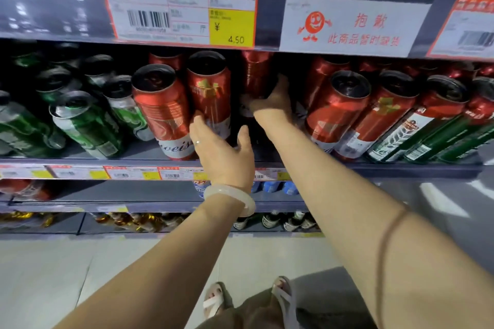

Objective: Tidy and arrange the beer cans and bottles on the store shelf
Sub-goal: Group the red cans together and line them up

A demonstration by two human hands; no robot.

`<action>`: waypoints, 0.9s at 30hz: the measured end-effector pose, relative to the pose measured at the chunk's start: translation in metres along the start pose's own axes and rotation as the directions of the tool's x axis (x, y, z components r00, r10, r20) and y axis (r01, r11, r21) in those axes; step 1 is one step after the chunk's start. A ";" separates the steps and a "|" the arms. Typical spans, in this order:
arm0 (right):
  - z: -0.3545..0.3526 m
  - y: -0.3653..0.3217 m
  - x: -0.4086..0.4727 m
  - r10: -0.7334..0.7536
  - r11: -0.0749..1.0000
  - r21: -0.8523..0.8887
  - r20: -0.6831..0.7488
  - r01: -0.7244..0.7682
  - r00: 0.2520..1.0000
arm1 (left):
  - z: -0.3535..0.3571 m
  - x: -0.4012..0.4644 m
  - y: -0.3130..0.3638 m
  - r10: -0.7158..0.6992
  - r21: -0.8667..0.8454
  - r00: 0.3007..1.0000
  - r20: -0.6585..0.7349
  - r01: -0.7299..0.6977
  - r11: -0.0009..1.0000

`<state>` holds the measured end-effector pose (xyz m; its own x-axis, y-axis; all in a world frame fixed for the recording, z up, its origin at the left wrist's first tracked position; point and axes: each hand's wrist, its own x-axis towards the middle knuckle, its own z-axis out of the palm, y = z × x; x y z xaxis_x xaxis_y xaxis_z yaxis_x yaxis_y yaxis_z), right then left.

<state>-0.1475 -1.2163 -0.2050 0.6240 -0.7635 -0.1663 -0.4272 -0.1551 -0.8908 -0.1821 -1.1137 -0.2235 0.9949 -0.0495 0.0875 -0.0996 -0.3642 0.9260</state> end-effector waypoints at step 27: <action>-0.016 0.050 -0.068 0.164 0.984 0.059 0.040 -0.166 0.986 | -0.001 0.035 -0.004 -0.030 0.094 0.863 0.504 -0.020 0.995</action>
<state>-0.2221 -1.1824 -0.2317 0.5715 -0.7528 -0.3266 -0.4856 0.0106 -0.8741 -0.1470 -1.1133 -0.2239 0.8546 -0.5008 -0.1375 -0.1204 -0.4486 0.8856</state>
